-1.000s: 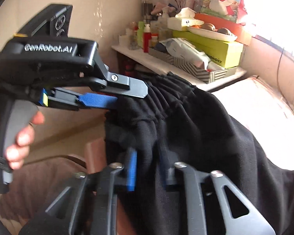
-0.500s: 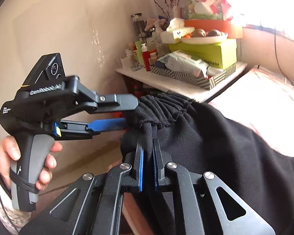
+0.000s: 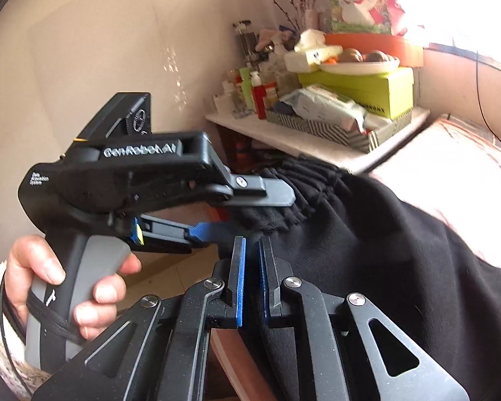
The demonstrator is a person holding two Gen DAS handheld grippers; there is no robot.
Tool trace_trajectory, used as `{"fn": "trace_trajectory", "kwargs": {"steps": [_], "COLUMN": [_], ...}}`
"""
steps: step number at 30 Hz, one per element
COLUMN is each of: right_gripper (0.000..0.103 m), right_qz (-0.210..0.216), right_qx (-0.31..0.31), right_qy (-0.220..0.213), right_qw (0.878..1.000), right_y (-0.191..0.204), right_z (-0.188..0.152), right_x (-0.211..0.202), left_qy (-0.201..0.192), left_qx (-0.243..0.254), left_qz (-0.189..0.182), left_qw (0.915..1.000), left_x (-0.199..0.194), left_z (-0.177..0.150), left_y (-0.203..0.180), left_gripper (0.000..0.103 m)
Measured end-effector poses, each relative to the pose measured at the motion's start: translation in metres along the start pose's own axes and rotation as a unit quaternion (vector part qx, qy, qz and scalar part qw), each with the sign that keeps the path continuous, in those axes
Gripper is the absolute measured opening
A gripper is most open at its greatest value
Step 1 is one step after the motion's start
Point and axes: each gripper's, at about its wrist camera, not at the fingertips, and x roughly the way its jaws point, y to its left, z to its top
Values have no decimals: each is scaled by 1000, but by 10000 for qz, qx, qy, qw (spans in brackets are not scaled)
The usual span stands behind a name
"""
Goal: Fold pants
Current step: 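Lift the waistband with both grippers, holding it up off the bed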
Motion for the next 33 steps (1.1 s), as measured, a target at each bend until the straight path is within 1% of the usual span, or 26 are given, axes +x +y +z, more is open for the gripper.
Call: {"fn": "trace_trajectory", "kwargs": {"steps": [2,3,4,5,6,7,8,10,12,13,15,16,17,18,19,20,21,24,27,29,31,33], "right_gripper": [10,13,21,34,42,55,57,57,57,57,56,52,31,23,16,10,7,4,4,4,4,4], "right_qz": [-125,-199,-299,-383,-435,-492,-547,-574,-937,-1008,-907,-926,-989,-1055,-1013,-1038,-1097,-1139,-1040,-887,-753,-740], "right_qx": [-187,-331,-479,-630,-767,-862,-918,-920,-815,-694,-426,-310,-241,-223,-218,-255,-368,-703,-724,-692,-681,-765], "right_qy": [28,67,140,221,307,400,487,632,692,711,601,514,442,420,426,420,397,223,45,-24,11,161], "right_qw": [9997,9992,9983,9970,9956,9943,9931,9921,9898,9899,9931,9939,9938,9933,9937,9934,9925,9908,9919,9937,9948,9942], "right_y": [2,4,6,7,8,9,9,8,5,1,-4,-7,-8,-8,-7,-4,1,15,20,24,28,30], "right_z": [-3,-6,-9,-12,-17,-21,-25,-32,-35,-35,-33,-31,-30,-29,-28,-27,-26,-26,-21,-16,-15,-19], "right_x": [-4,-5,-6,-7,-7,-6,-4,1,6,9,7,5,3,4,5,6,7,2,-7,-13,-13,-2], "left_qy": [8,1,-1,4,4,3,6,-28,-55,-64,-82,-98,-123,-131,-151,-159,-170,-220,-378,-462,-457,-388], "left_qx": [16,88,178,216,249,285,282,144,75,88,141,113,71,29,-8,1,62,193,324,400,510,416], "left_qz": [61,67,111,142,164,199,216,180,155,153,55,-81,-174,-234,-206,-145,-111,-159,-333,-342,-247,-21], "left_qw": [10000,9999,9998,9997,9996,9994,9994,9997,9998,9998,9999,9999,9997,9996,9997,9998,9998,9994,9982,9975,9974,9984], "left_x": [1,2,2,3,4,5,6,7,7,7,5,3,2,1,1,0,0,-4,-17,-25,-28,-22], "left_z": [-3,-3,-4,-5,-5,-5,-5,-3,-3,-3,-4,-5,-4,-3,-2,-2,-1,0,3,2,-1,-4], "left_y": [3,2,0,0,-1,-1,-1,1,2,1,0,0,1,2,2,2,1,-3,-11,-14,-11,1], "left_gripper": [88,88,88,88,88,88,88,88,88,88,88,87,84,78,75,69,67,63,60,60,60,59]}}
